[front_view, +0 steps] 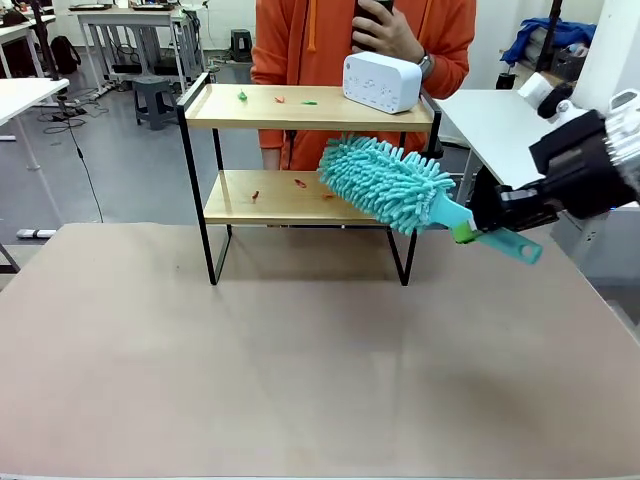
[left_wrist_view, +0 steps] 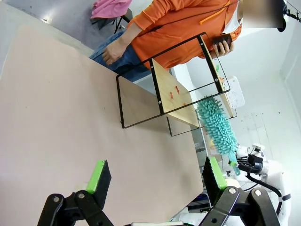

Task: Clean the shelf.
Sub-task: Clean the specific tier of the Shelf with the Duster once objects are removed.

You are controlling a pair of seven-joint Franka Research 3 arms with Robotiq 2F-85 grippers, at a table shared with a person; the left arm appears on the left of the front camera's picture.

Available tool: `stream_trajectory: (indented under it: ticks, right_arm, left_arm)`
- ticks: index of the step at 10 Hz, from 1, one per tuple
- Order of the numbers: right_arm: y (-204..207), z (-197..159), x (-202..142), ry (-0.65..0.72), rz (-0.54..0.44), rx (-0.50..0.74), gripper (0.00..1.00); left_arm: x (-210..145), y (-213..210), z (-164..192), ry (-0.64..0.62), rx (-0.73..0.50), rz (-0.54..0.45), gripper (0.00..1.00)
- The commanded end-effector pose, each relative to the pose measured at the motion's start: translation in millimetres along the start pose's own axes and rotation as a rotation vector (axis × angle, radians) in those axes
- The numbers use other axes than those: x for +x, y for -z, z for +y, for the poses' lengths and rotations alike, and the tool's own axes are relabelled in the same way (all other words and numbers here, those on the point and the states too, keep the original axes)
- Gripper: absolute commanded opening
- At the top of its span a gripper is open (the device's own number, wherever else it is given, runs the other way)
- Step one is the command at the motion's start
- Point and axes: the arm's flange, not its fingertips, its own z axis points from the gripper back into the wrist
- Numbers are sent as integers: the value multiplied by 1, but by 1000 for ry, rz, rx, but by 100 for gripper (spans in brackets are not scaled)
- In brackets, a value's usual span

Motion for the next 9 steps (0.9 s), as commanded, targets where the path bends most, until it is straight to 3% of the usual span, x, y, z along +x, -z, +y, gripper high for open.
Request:
stream_trajectory:
  ticks: [1,4,9]
  right_arm:
    - [23,-6,-3,77,-57,-37,13]
    - [47,-8,8,153,-161,-117,13]
    - [101,-10,32,131,-136,-107,13]
  left_arm:
    - [-2,2,-1,22,-17,-15,100]
    - [-2,2,-1,22,-17,-15,100]
    - [-2,2,-1,22,-17,-15,100]
